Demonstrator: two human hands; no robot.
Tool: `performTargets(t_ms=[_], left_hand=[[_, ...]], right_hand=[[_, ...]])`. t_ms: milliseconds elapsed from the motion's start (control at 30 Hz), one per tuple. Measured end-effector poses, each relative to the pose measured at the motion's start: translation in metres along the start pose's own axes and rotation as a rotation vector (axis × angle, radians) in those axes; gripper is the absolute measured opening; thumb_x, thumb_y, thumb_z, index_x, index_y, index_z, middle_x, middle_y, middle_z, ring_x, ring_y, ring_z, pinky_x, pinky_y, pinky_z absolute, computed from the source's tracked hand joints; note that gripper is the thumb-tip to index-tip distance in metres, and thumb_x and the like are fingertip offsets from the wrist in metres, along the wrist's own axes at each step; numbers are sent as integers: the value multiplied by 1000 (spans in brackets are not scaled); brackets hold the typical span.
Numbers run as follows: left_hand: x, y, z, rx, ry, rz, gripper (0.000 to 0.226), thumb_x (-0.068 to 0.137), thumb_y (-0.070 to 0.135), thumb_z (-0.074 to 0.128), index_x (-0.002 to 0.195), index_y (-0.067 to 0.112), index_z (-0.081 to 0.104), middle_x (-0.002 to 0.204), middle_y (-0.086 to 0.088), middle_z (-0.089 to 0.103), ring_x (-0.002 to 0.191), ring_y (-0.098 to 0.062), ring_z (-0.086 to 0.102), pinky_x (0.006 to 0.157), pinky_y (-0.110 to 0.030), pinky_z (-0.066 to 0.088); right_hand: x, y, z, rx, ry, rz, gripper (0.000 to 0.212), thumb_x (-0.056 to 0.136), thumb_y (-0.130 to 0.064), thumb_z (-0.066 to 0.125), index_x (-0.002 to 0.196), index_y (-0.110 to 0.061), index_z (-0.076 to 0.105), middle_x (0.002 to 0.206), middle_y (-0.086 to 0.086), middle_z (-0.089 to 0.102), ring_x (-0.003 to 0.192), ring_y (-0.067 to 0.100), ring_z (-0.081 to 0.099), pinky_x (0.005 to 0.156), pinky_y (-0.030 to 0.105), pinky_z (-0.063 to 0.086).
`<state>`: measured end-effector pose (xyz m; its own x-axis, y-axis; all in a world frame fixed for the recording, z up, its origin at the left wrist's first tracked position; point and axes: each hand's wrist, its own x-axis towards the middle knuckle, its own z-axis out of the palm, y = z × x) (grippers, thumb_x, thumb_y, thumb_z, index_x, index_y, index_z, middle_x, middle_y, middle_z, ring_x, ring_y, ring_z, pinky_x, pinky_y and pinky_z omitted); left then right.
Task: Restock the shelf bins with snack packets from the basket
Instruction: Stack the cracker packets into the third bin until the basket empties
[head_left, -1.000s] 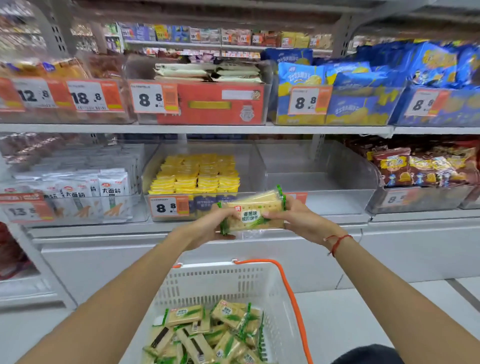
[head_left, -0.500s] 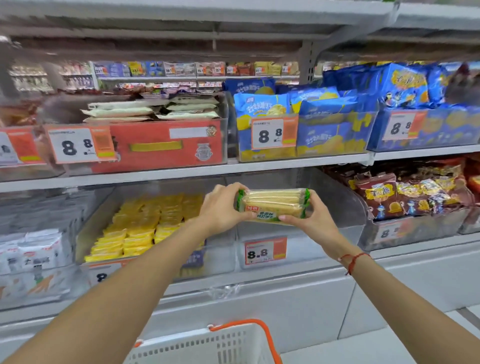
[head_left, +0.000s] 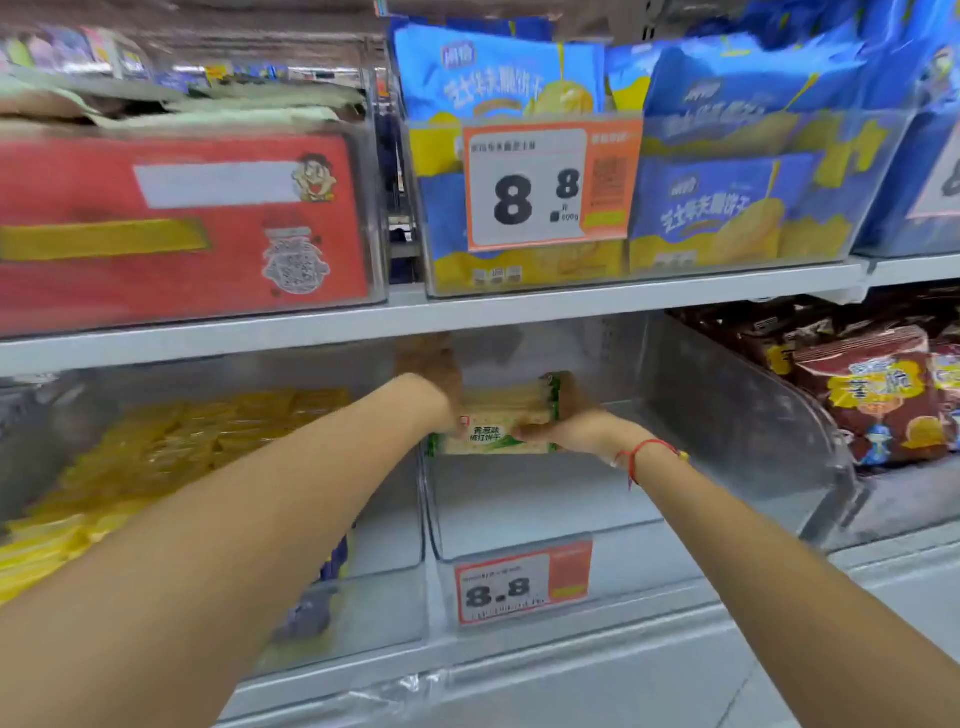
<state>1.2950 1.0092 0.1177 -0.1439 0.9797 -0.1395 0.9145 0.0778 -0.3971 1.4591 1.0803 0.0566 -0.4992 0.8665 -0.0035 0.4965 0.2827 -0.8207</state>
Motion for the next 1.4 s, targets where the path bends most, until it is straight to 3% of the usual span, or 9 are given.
performTargets(t_ms=[267,467,533,667,833,933,1100,1300,1400], left_hand=[[33,12,22,406,-57,-37,66,96,56,41,145,14,33,151,-4,32,139,-25,25,114,-35,15],[26,15,12,143,6,131,45,93,6,52,136,15,43,133,-10,46,110,-27,48,84,-31,40],[26,16,14,113,-99,200,42,90,13,60,131,22,52,137,-5,43,106,-23,49,79,-29,44],[35,19,26,213,-254,189,58,91,35,58,145,37,36,157,-2,15,134,-30,35,103,-42,43],[40,20,28,199,-231,126,61,93,38,52,149,30,30,152,-5,26,132,-29,37,105,-39,40],[39,20,26,251,-133,103,66,93,39,53,151,25,25,153,-8,17,139,-29,20,108,-37,29],[41,22,26,281,-236,109,52,92,39,49,142,26,40,136,-5,47,115,-25,52,91,-32,49],[27,21,12,321,-305,125,50,97,33,40,145,21,36,144,-6,44,111,-20,52,68,-27,47],[13,20,4,275,-353,136,50,100,25,33,148,15,30,149,-10,37,126,-26,46,92,-33,47]], right_hand=[[38,17,19,-229,-54,34,76,83,-31,72,137,-13,22,128,12,49,106,28,54,93,39,47],[35,21,25,-641,101,-28,76,86,-52,60,140,-9,31,136,11,39,121,33,48,96,43,45],[34,17,28,-708,151,-51,72,88,-48,59,140,-9,31,137,11,38,122,32,47,95,42,45],[31,9,33,-787,191,-215,59,82,-24,69,131,-16,37,133,9,36,120,29,43,96,43,46],[26,10,31,-909,54,-240,27,82,-24,67,108,-23,59,126,6,34,117,26,36,98,41,42],[26,9,32,-953,35,-224,31,85,-18,63,115,-23,58,133,6,32,122,27,34,99,41,40],[25,11,31,-873,-101,-142,35,87,-9,54,122,-16,52,135,7,42,120,28,44,95,40,45],[23,0,20,-839,-303,10,57,89,-8,47,141,-31,39,146,5,34,126,26,42,101,36,44],[7,-15,16,-856,-365,64,64,89,-10,45,147,-34,28,148,8,36,115,27,54,92,33,50]])
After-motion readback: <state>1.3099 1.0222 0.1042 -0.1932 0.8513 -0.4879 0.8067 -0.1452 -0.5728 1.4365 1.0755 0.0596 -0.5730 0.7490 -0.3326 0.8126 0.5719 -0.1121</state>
